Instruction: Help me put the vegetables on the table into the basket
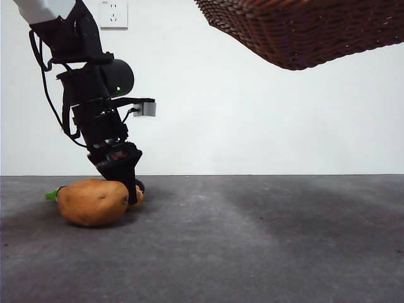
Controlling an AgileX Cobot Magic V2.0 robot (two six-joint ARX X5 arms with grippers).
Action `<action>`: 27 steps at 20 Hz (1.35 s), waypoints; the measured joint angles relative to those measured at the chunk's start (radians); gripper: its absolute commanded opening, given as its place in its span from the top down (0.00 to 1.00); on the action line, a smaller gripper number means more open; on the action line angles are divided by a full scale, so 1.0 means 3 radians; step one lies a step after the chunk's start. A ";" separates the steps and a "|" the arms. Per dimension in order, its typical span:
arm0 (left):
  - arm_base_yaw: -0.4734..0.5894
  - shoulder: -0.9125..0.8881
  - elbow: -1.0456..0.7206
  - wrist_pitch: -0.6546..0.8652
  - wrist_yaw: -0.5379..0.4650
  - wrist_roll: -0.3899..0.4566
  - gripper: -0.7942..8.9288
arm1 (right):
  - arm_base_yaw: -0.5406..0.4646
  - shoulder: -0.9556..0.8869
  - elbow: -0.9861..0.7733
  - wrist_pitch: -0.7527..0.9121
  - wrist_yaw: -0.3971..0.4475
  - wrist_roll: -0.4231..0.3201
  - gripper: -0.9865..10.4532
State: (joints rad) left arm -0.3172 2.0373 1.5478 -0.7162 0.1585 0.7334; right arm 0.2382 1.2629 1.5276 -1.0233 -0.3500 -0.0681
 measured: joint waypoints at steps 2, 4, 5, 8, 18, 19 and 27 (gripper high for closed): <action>0.0000 0.0005 0.0000 0.0005 0.0001 0.0000 0.58 | 0.0000 0.0000 0.0000 0.0019 0.0005 -0.0001 0.92; 0.0000 0.0005 0.0000 0.0038 0.0001 0.0003 0.67 | 0.0000 0.0000 0.0000 0.0033 0.0004 -0.0001 0.92; 0.0000 0.0005 0.0000 0.0079 0.0001 0.0001 0.67 | 0.0000 0.0000 0.0000 0.0032 0.0005 -0.0001 0.92; 0.0000 0.0005 0.0000 0.0193 0.0003 -0.0003 0.81 | 0.0000 0.0000 0.0000 0.0032 0.0005 -0.0001 0.92; -0.0003 0.0005 0.0004 0.0165 0.0003 -0.0003 0.93 | 0.0000 0.0000 0.0000 0.0033 0.0005 -0.0001 0.92; -0.0004 0.0005 0.0027 0.0089 0.0003 -0.0001 0.93 | 0.0000 0.0000 0.0000 0.0033 0.0005 -0.0001 0.92; -0.0081 -0.0136 0.0383 -0.0181 0.0144 -0.0024 0.92 | 0.0000 0.0000 0.0000 0.0022 0.0122 0.0015 0.92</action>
State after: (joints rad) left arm -0.3416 1.9965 1.6627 -0.7704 0.2016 0.7261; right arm 0.2382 1.2629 1.5276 -1.0168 -0.3134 -0.0635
